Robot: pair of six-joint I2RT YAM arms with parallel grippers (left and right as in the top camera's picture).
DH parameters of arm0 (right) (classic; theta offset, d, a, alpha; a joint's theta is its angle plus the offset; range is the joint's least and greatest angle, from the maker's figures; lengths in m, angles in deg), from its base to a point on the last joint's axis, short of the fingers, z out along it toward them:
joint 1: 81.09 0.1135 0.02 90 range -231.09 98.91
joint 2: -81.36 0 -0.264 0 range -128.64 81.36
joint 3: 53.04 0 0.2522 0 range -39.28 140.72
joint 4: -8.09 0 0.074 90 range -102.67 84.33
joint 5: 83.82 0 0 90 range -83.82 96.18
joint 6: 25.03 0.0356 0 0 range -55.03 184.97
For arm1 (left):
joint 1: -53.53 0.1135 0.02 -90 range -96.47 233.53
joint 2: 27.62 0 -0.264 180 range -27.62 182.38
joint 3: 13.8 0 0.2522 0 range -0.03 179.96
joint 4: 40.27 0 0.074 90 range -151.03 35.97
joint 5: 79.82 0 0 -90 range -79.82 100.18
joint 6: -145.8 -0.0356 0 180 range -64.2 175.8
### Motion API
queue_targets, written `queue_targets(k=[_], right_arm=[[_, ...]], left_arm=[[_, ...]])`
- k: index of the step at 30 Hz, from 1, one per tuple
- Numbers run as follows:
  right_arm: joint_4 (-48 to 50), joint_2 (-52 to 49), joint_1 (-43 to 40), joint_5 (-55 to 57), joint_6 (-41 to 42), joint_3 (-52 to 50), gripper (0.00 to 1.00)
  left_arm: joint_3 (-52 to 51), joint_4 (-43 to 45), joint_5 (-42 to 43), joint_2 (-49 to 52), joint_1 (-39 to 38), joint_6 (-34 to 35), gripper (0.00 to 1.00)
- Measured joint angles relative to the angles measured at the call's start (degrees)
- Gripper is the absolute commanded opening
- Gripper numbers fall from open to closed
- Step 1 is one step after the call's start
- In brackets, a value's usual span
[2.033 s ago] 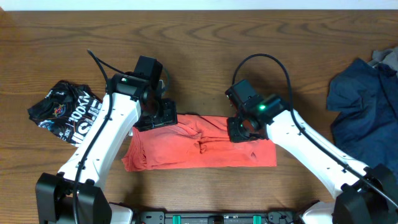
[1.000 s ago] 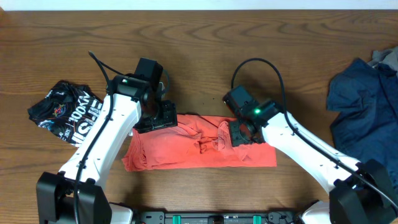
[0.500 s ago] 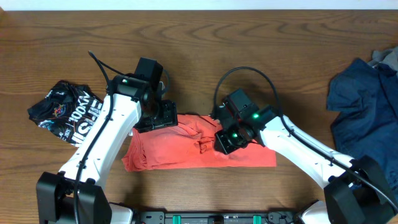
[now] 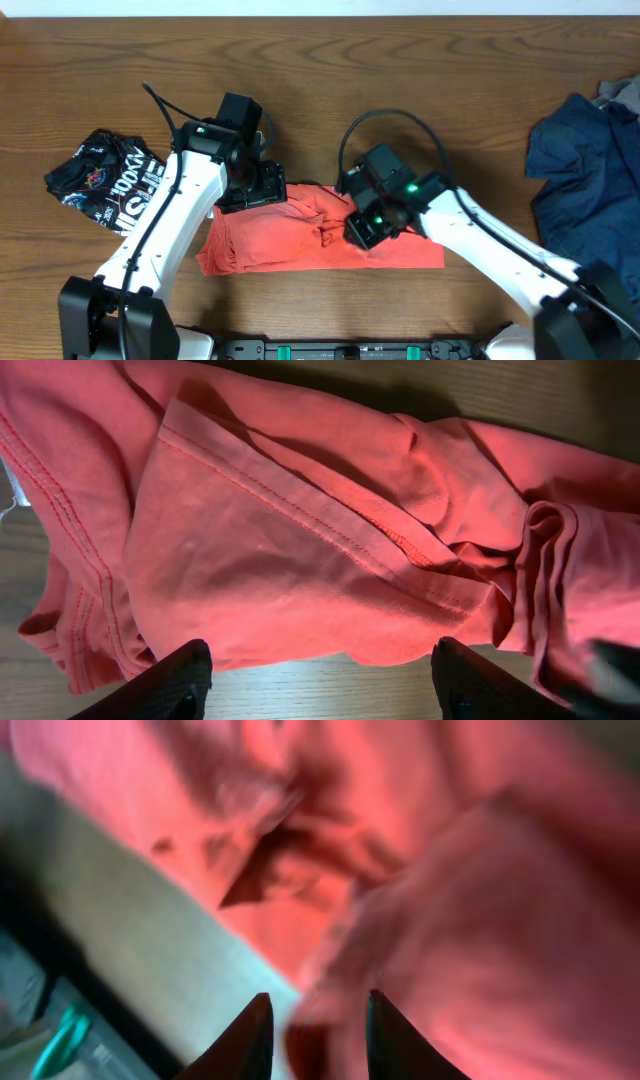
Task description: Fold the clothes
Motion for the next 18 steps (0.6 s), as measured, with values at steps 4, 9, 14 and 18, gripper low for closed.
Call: queue_targets(k=[4, 9, 14, 18], right_arm=[[0.02, 2.86, -1.49, 4.28, 0.81, 0.96, 0.28], [0.33, 1.05, -1.75, 6.32, 2.4, 0.68, 0.33], [4.24, -4.61, -1.44, 7.1, 4.04, -0.55, 0.41], [8.11, -9.57, -0.5, 7.5, 5.42, -0.87, 0.48]], left_arm=[[0.0, 0.0, 0.0, 0.0, 0.02, 0.0, 0.73], [0.0, 0.02, 0.0, 0.0, 0.0, 0.0, 0.73], [0.0, 0.02, 0.0, 0.0, 0.0, 0.0, 0.73], [0.0, 0.02, 0.0, 0.0, 0.02, 0.0, 0.73]])
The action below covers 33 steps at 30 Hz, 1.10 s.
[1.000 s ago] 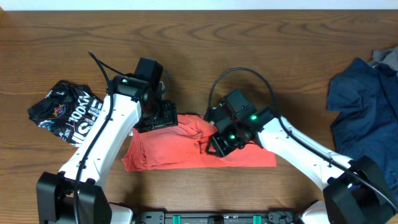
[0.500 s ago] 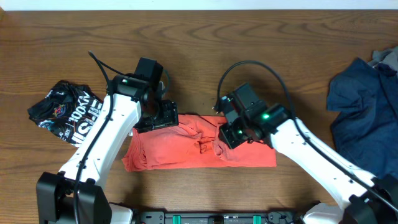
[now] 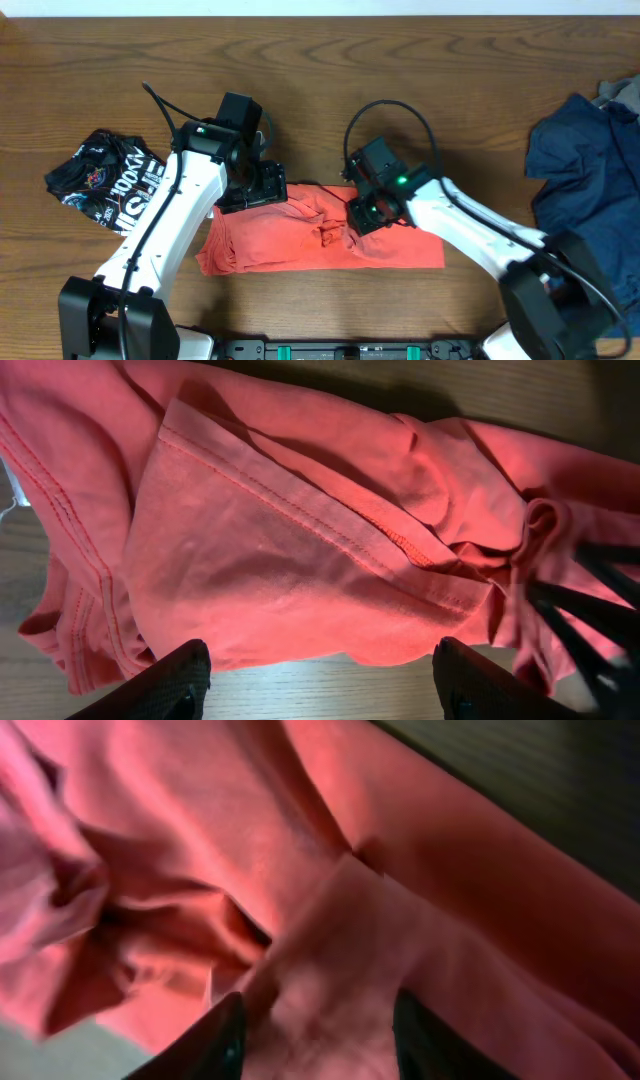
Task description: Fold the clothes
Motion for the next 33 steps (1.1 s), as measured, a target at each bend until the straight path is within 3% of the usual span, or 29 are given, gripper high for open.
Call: queue_targets(k=[2, 3, 5, 7, 17, 20, 23, 33], right_arm=[[1.6, -1.49, 0.79, 0.09, 0.55, -0.04, 0.46], [2.32, -1.9, 1.14, 0.11, 0.74, -0.07, 0.4], [3.43, -2.27, 1.73, 0.11, 1.33, -0.09, 0.16], [4.22, -2.29, 2.08, 0.17, 1.95, -0.09, 0.01], [4.98, -2.29, 2.27, 0.52, 4.22, -0.09, 0.01], [4.85, -2.29, 2.27, 2.38, 6.45, -0.09, 0.22], [5.49, -2.29, 2.27, 4.79, 7.69, -0.09, 0.27], [5.9, -2.29, 2.27, 9.57, 10.38, -0.09, 0.27]], left_arm=[[0.0, 0.0, 0.0, 0.0, 0.0, 0.0, 0.73], [0.0, 0.0, 0.0, 0.0, 0.0, 0.0, 0.73], [0.0, 0.0, 0.0, 0.0, 0.0, 0.0, 0.73], [0.0, -0.02, 0.0, 0.0, -0.02, 0.0, 0.73], [0.0, 0.0, 0.0, 0.0, 0.0, 0.0, 0.73], [0.0, 0.0, 0.0, 0.0, 0.0, 0.0, 0.74], [0.0, -0.02, 0.0, 0.0, -0.02, 0.0, 0.73], [0.0, -0.02, 0.0, 0.0, -0.02, 0.0, 0.74]])
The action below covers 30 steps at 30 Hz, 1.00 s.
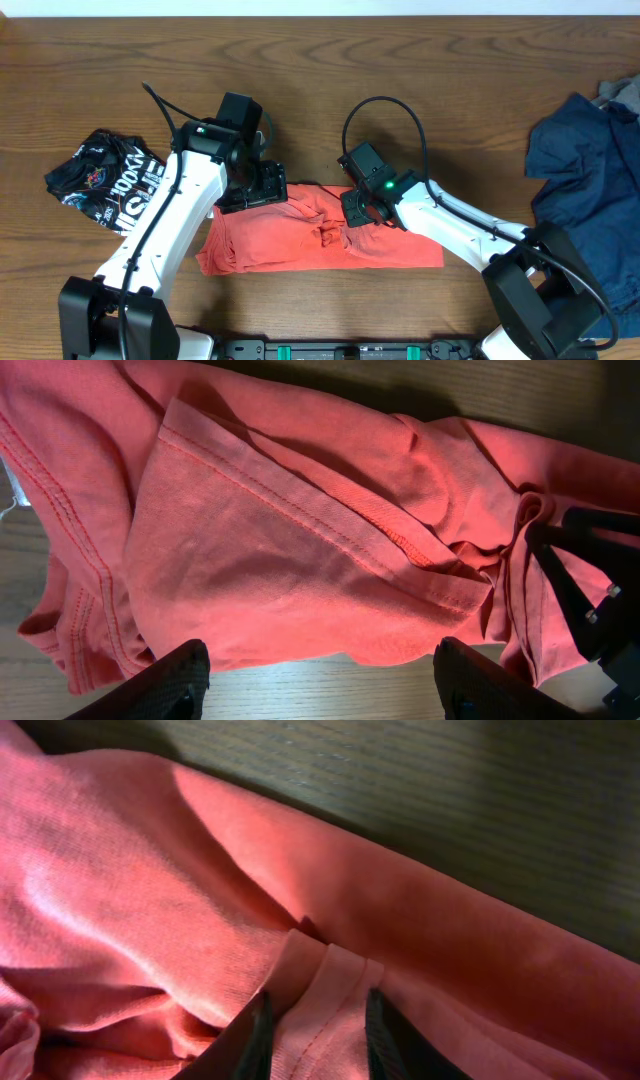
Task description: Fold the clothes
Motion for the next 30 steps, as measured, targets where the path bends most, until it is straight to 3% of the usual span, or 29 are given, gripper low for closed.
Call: queue_targets(k=[8, 14, 18, 22, 26, 30], right_arm=[[0.09, 0.0, 0.2, 0.44, 1.05, 0.0, 0.38], [1.33, -0.5, 2.82, 1.05, 1.03, 0.0, 0.37], [1.7, -2.47, 3.5, 1.7, 1.38, 0.02, 0.26], [1.14, -2.93, 3.5, 3.17, 3.28, 0.42, 0.22], [0.85, -2.93, 3.5, 4.83, 5.16, 0.42, 0.04], [0.61, -2.54, 3.56, 5.55, 5.6, 0.42, 0.01]], left_arm=[[0.0, 0.02, 0.0, 0.0, 0.0, 0.0, 0.74], [0.0, 0.0, 0.0, 0.0, 0.0, 0.0, 0.73], [0.0, 0.0, 0.0, 0.0, 0.02, 0.0, 0.73], [0.0, 0.0, 0.0, 0.0, 0.02, 0.0, 0.74], [0.0, 0.0, 0.02, 0.0, 0.0, 0.0, 0.74], [0.0, 0.0, 0.0, 0.0, 0.02, 0.0, 0.74]])
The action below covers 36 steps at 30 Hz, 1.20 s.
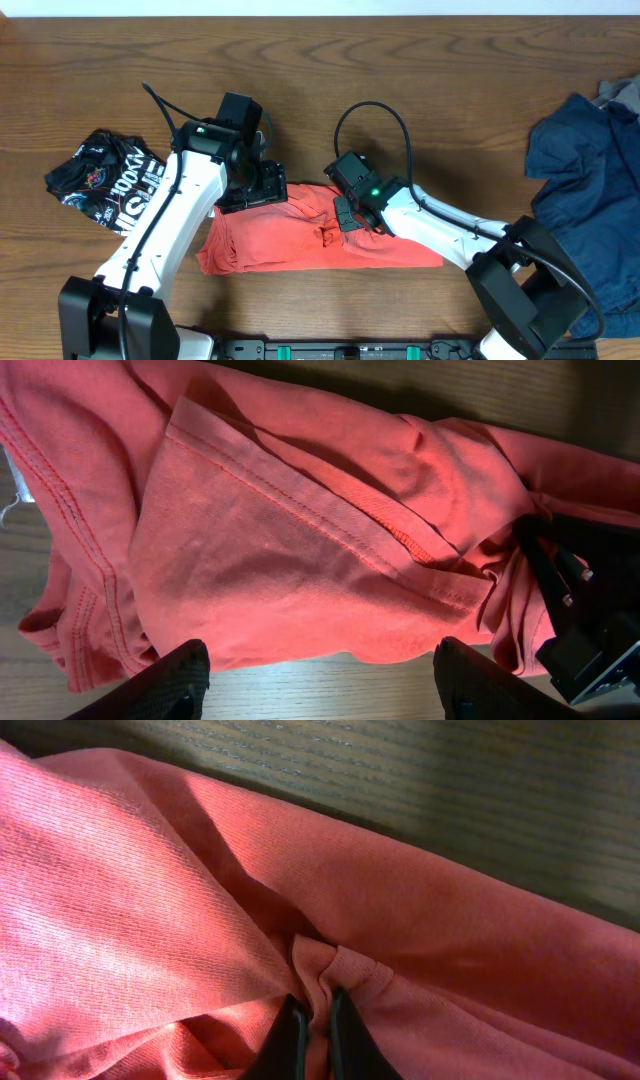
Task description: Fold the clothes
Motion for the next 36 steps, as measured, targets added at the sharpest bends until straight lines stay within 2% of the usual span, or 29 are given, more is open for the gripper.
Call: queue_targets(k=[11, 14, 19, 28, 31, 36], right_arm=[[-1.4, 7.63, 0.02, 3.19, 0.02, -0.04, 0.01], [-2.47, 7.8, 0.02, 3.26, 0.2, -0.04, 0.09], [-3.5, 7.8, 0.02, 3.39, 0.44, -0.04, 0.13], [-6.34, 7.8, 0.02, 3.43, 0.44, -0.04, 0.12], [-6.71, 7.8, 0.02, 3.48, 0.39, -0.04, 0.02], [-6.73, 7.8, 0.02, 3.52, 0.85, -0.04, 0.01]], left_arm=[[0.0, 0.0, 0.02, 0.0, -0.02, 0.0, 0.73], [0.0, 0.0, 0.0, 0.0, 0.0, 0.0, 0.73], [0.0, 0.0, 0.0, 0.0, -0.02, 0.0, 0.73], [0.0, 0.0, 0.02, 0.0, 0.0, 0.0, 0.74], [0.0, 0.02, 0.02, 0.0, -0.02, 0.0, 0.74], [0.0, 0.02, 0.0, 0.0, -0.02, 0.0, 0.73]])
